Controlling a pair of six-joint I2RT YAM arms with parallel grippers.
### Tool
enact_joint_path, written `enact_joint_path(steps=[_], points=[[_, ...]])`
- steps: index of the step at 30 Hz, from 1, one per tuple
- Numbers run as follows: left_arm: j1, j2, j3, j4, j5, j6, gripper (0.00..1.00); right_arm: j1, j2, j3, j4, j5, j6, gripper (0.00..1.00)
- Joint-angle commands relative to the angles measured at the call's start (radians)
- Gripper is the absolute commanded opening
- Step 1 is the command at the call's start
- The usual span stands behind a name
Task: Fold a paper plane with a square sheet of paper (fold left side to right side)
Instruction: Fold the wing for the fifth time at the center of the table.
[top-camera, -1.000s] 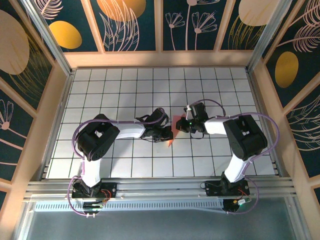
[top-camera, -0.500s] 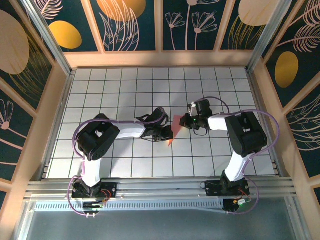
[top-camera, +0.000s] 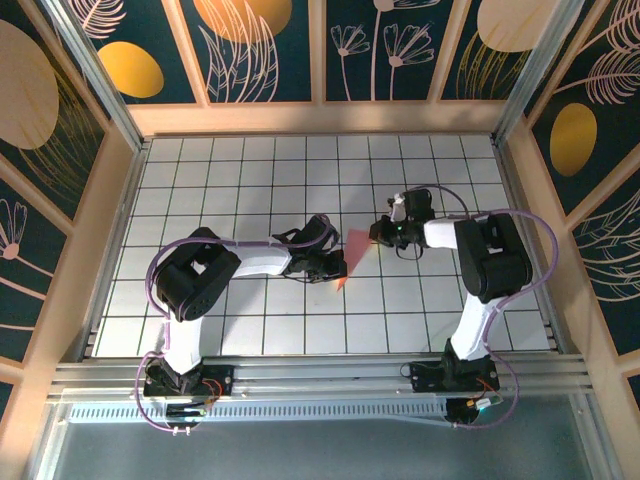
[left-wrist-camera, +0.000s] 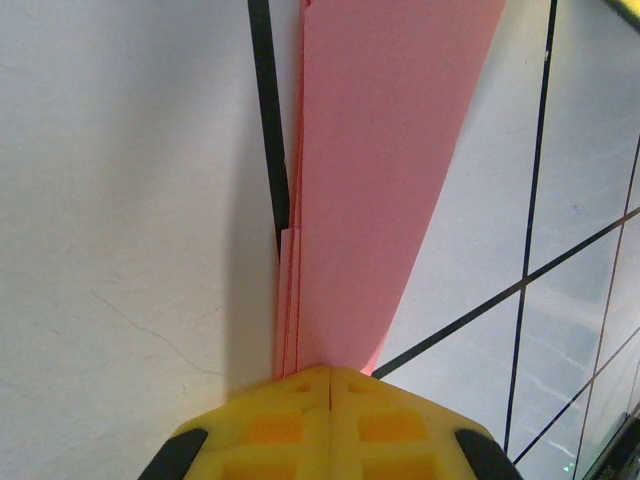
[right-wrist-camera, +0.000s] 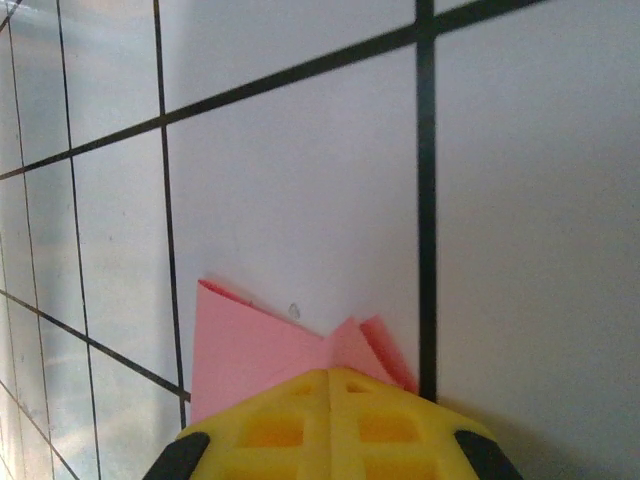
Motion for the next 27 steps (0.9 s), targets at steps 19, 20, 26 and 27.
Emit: enact_joint_path(steps=[19, 20, 26, 27], points=[[0.002, 0.05, -0.044, -0.14, -0.074, 0.003, 0.0, 0.031, -0.193, -0.034, -0.139, 0.006, 0.07, 0.05], [0.002, 0.049, -0.044, -0.14, -0.074, 0.004, 0.0, 0.053, -0.201, -0.06, -0.122, -0.008, 0.099, 0.05], [0.002, 0.045, -0.049, -0.134, -0.076, 0.003, 0.0, 0.147, -0.175, -0.121, -0.04, -0.041, 0.202, 0.05], [0.002, 0.044, -0.05, -0.134, -0.077, 0.003, 0.0, 0.157, -0.165, -0.117, -0.04, -0.036, 0.204, 0.05]])
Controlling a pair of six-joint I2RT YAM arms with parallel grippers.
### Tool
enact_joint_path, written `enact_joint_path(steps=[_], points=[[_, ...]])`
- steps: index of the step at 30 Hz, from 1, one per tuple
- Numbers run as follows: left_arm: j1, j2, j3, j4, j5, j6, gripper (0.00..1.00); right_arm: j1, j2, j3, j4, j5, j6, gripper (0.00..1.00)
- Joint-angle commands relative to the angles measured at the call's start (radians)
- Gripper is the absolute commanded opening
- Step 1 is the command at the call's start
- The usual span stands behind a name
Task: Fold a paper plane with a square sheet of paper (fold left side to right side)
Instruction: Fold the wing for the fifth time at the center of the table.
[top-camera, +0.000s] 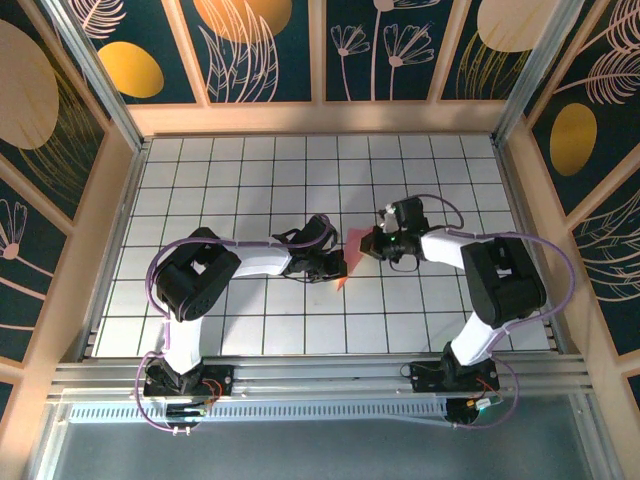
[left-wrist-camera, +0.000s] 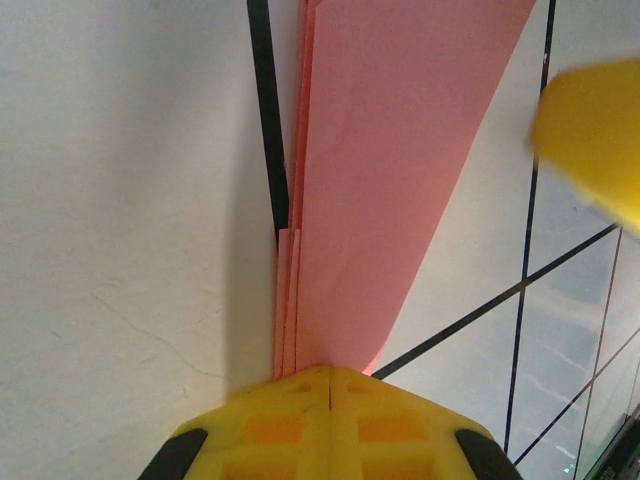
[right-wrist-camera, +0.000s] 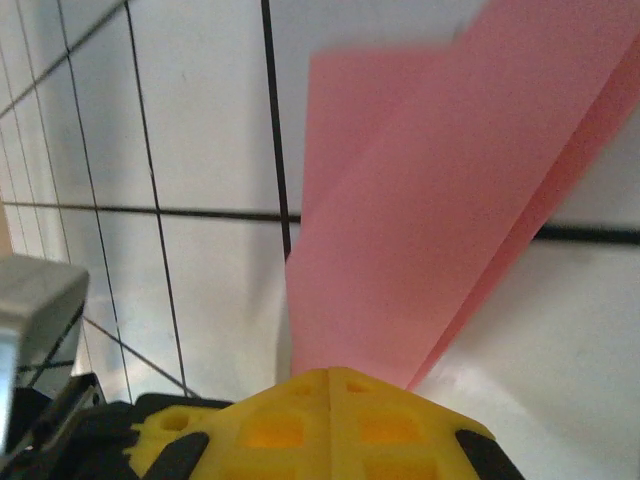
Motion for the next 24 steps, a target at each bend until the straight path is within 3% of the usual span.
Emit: enact_joint_path(steps=[1, 15, 20, 24], points=[[0.002, 0.044, -0.049, -0.139, -0.076, 0.002, 0.0, 0.029, 0.027, 0.003, 0.047, -0.009, 0.061, 0.05], [0.002, -0.01, -0.049, -0.126, -0.109, 0.001, 0.0, 0.056, 0.12, -0.021, 0.043, 0.026, 0.065, 0.05], [0.003, -0.119, -0.03, -0.122, -0.141, 0.015, 0.1, 0.044, 0.15, -0.045, 0.02, 0.051, 0.051, 0.02], [0.004, -0.164, -0.02, -0.125, -0.096, 0.021, 0.11, 0.035, 0.16, -0.049, 0.005, 0.06, 0.034, 0.0]])
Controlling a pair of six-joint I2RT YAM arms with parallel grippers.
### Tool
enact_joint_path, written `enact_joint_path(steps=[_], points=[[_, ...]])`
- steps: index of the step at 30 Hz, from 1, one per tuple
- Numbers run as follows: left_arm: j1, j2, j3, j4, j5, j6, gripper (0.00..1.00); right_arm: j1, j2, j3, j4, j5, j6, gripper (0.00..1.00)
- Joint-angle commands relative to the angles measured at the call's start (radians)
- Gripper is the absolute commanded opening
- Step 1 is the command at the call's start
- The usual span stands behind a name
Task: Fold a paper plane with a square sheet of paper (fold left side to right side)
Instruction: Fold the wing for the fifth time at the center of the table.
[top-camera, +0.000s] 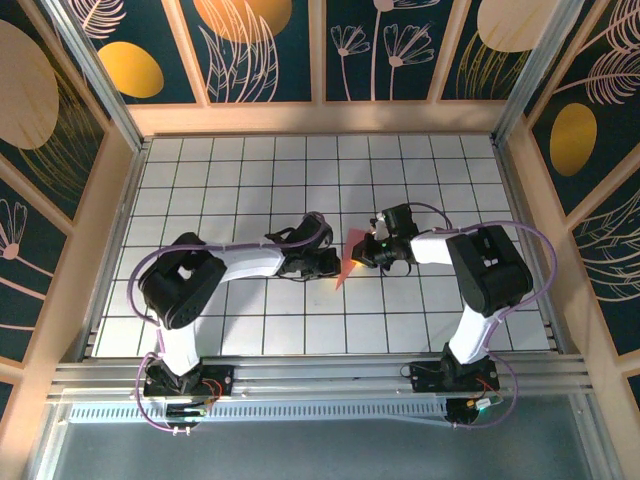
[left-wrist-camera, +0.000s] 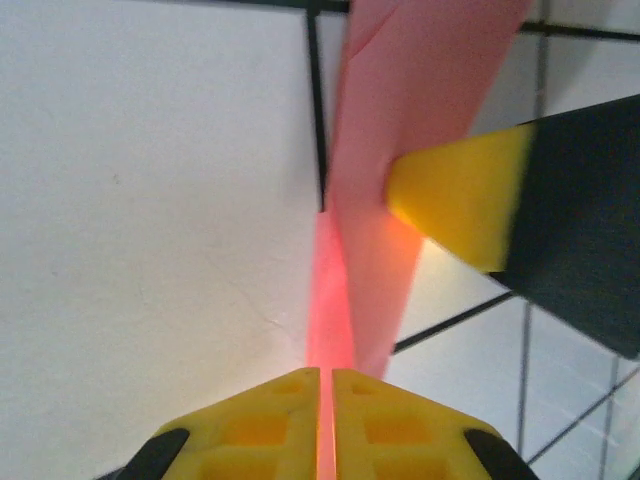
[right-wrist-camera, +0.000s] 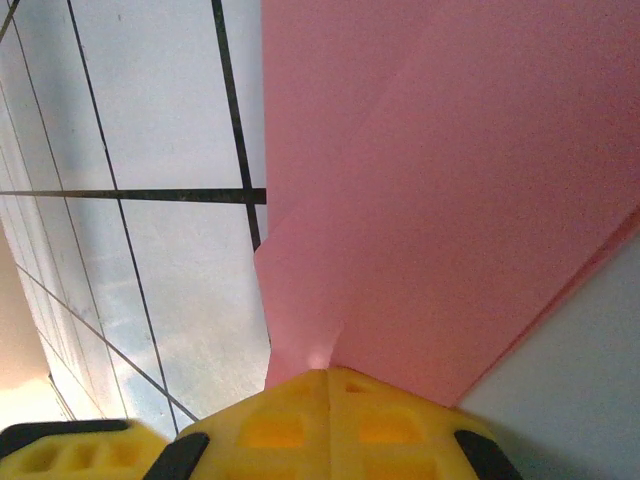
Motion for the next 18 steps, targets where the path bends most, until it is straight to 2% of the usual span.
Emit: enact_joint_path(steps=[1, 5, 8, 18], points=[[0.006, -0.057, -0.001, -0.038, 0.037, -0.003, 0.1, -0.006, 0.061, -0.038, -0.08, 0.085, -0.031, 0.0], [0.006, -0.046, -0.035, 0.042, 0.174, -0.044, 0.06, -0.007, 0.063, -0.031, -0.092, 0.095, -0.044, 0.0], [0.006, -0.02, -0.043, 0.083, 0.23, -0.057, 0.03, -0.007, 0.073, -0.029, -0.09, 0.092, -0.046, 0.0], [0.005, 0.052, -0.006, 0.087, 0.24, -0.038, 0.01, -0.006, 0.077, -0.032, -0.087, 0.092, -0.044, 0.0]])
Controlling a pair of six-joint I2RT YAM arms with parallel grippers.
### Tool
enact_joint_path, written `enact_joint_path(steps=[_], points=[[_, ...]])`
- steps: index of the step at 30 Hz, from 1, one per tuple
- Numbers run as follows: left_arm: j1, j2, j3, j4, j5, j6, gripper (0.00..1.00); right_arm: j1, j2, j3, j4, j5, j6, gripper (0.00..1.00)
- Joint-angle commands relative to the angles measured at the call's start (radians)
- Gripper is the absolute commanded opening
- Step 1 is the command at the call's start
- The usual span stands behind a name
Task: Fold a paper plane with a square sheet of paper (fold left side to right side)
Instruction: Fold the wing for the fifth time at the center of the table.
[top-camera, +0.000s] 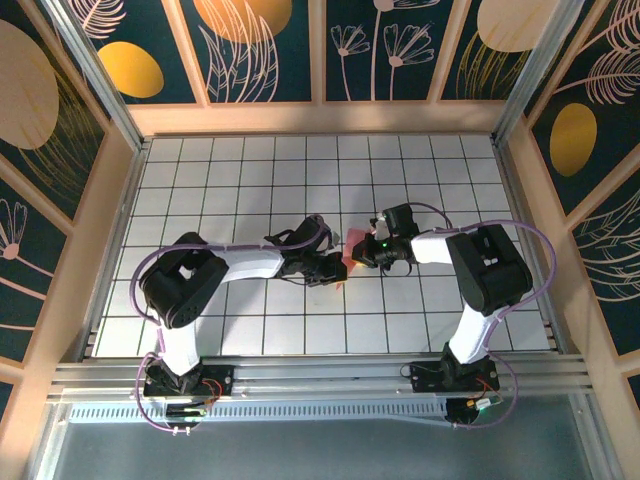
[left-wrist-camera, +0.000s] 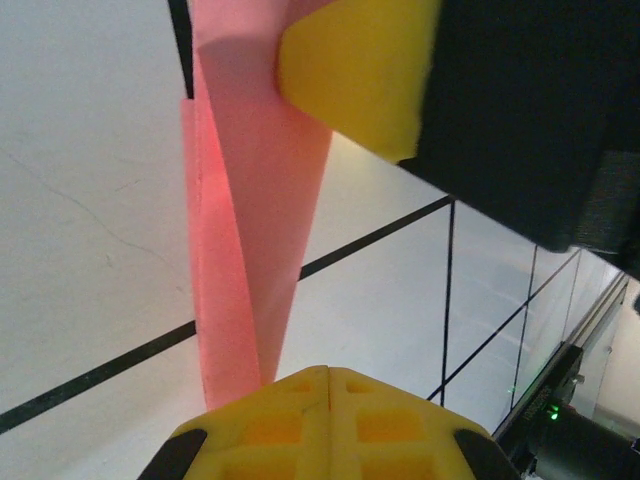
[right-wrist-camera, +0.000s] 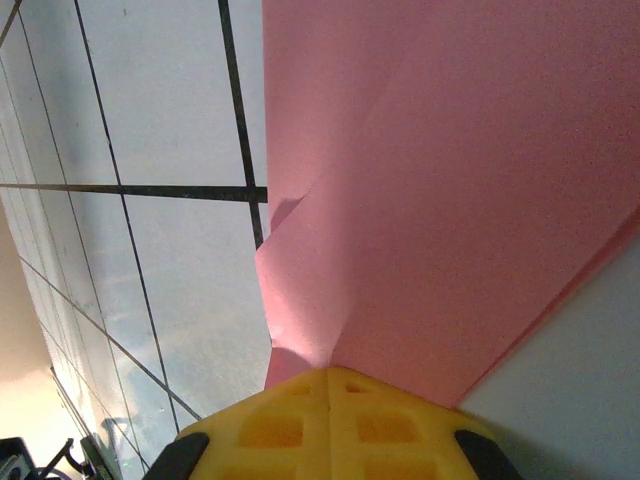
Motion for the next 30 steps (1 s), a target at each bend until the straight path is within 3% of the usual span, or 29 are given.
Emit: enact_joint_path(steps=[1, 30], points=[[0.003, 0.023, 0.025, 0.004, 0.011, -0.011, 0.01, 0.0, 0.071, -0.033, -0.093, 0.106, -0.025, 0.0], [0.003, 0.038, -0.014, 0.003, -0.039, -0.022, 0.0, 0.005, 0.078, -0.034, -0.112, 0.126, -0.038, 0.0]])
